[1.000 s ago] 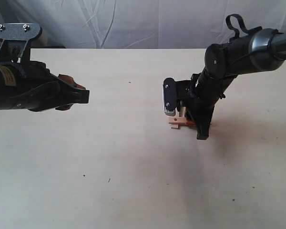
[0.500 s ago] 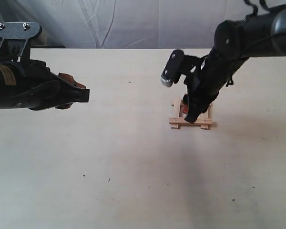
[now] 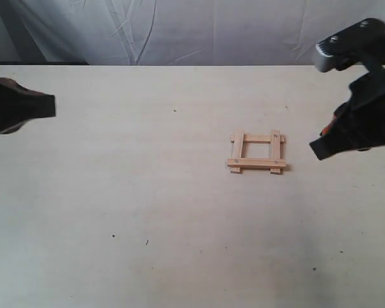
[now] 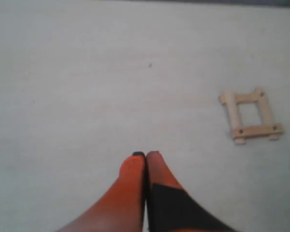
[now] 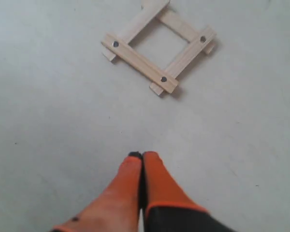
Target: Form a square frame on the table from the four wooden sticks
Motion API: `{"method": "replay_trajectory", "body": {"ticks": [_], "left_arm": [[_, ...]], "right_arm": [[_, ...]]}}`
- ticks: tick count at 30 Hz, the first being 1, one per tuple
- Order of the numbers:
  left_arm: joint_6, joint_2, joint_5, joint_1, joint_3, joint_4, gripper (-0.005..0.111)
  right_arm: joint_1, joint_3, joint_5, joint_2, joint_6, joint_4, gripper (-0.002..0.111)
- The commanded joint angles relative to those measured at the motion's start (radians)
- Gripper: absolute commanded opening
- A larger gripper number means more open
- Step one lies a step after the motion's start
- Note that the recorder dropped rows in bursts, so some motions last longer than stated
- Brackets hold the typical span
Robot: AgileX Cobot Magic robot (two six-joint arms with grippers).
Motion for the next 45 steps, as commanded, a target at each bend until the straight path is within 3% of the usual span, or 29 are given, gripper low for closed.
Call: {"method": "replay_trajectory", "body": {"ticks": [1, 5, 8, 17, 25, 31, 36, 45], "left_arm": [[0.003, -0.235, -0.084, 0.004, 0.104, 0.006, 0.0], [0.003, -0.378, -0.072, 0.004, 0.181, 0.099, 0.0], [0.003, -0.474, 0.029, 0.004, 0.199, 0.12, 0.0], [0.003, -0.525, 0.037, 0.004, 0.199, 0.12, 0.0], [0.003, -0.525, 0.037, 0.004, 0.199, 0.137, 0.0], [0.003, -0.525, 0.037, 0.004, 0.199, 0.137, 0.0], [0.003, -0.525, 0.037, 0.004, 0.199, 0.139, 0.0], [0.003, -0.525, 0.037, 0.004, 0.199, 0.141, 0.0]], "right_arm": [[-0.006, 0.169, -0.159, -0.275, 0.011, 0.037, 0.0], [-0.006, 0.301, -0.29, -0.474, 0.011, 0.045, 0.0], [-0.006, 0.337, -0.242, -0.626, 0.011, 0.049, 0.0], [-0.006, 0.339, -0.231, -0.808, 0.011, 0.043, 0.0], [-0.225, 0.531, -0.405, -1.119, 0.009, 0.108, 0.0], [-0.225, 0.571, -0.33, -1.177, 0.035, 0.073, 0.0], [-0.225, 0.665, -0.327, -1.236, 0.293, -0.111, 0.0], [-0.226, 0.815, -0.368, -1.236, 0.325, -0.16, 0.0]]}}
